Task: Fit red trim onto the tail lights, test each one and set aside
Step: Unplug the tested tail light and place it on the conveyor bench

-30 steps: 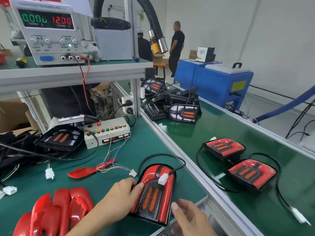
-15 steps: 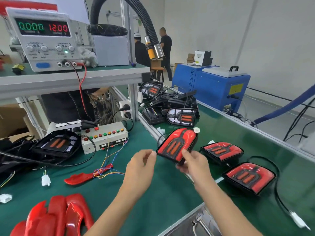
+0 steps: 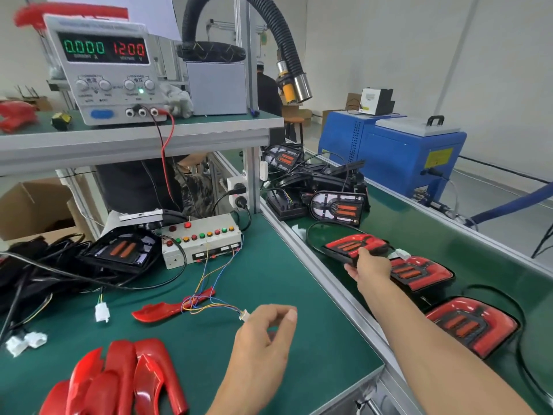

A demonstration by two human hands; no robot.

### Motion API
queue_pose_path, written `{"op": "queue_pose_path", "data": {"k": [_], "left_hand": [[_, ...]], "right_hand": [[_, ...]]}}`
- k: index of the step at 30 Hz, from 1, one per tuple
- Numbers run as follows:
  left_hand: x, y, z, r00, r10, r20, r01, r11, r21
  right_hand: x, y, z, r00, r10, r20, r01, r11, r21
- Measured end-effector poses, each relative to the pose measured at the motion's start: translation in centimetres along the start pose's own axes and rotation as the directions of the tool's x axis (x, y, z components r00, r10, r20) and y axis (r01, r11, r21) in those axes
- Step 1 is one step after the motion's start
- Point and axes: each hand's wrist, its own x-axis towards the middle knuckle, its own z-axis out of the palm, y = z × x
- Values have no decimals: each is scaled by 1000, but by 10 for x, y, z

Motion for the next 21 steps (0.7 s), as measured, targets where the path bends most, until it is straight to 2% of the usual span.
{"op": "queue_pose_path", "data": {"k": [7,11,16,19,21], "left_hand": [[-13,3,1,1000,8,22,-7,999,-33],[-20,1,-4,1000,0,25,1,999,-38],[-22,-5,-28,1000,-9,15,9,1000,-22],[-14,-10,-58,999,-2,-41,3,1000,16],[0,-12,-84,989,-3,-150,15,997,76]], "right_hand": [[-6,4,6,995,81,-65,-67,978,196],[-9,6,6,992,80,-97,-63,983,174],[-21,12,-7,993,99,-58,-89,983,161],[-40,29,-18,997,73,-11,-71,987,145],[-63,49,-23,1000,-27,5,27,999,47]]}}
